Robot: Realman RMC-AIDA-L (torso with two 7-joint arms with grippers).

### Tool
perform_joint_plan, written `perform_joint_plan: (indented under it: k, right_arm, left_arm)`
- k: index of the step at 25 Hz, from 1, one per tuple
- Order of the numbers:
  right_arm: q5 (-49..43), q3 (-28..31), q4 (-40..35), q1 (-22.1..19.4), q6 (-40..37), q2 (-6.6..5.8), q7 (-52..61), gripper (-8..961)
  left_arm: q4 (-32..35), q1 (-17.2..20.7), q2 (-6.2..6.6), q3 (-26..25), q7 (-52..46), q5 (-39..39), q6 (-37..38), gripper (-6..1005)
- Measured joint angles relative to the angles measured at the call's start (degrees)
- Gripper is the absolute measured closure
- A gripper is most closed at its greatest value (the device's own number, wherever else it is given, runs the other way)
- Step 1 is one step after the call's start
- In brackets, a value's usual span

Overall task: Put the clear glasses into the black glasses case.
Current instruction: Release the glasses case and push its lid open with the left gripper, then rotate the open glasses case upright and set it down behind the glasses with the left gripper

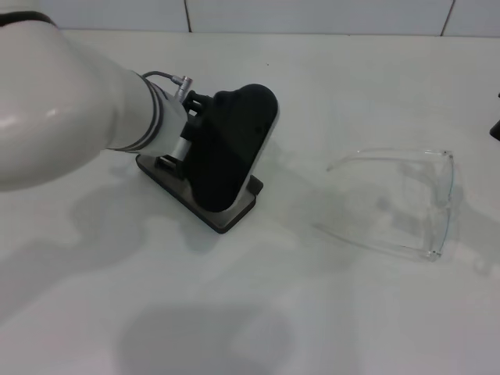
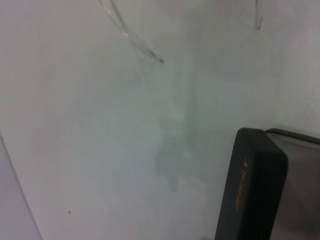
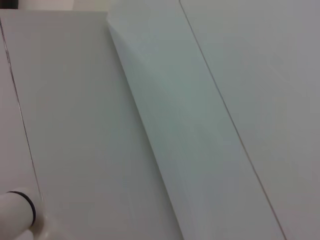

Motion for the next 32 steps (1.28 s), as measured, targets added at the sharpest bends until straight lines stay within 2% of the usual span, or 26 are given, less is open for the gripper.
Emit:
perform_joint_plan:
  k: [5, 14, 24, 29, 32]
  right_arm:
    - [-0.29, 1.23, 0.20, -0.65, -0.81, -0.01, -0.31, 135]
    - [-0.10, 1.27, 0.19, -1.18, -0.93, -0.04, -0.60, 141]
    - [-0.38, 2.65, 0.18, -1.30, -0.91, -0.10, -0.73, 147]
    - [-0.42, 2.66, 0.18, -1.59, -0.98, -0.10, -0.75, 150]
    - [-0.42, 2.65, 0.18, -1.75, -1.11, -0.15, -0.82, 152]
  left_arm:
    - [-2.74, -1.68, -0.28, 0.89, -0.03, 0.01, -0.67, 235]
    - [-3.22, -2.62, -0.79, 1.17, -0.30, 0.00, -0.31, 250]
    - [-2.73, -2.66, -1.44, 0.59, -2.76, 0.01, 1.41, 719]
    - [-1.90, -2.67, -1.67, 0.31, -4.59, -0.06, 2.70, 803]
    - [-0.39, -2.71, -1.90, -0.66, -6.81, -0.09, 2.96, 804]
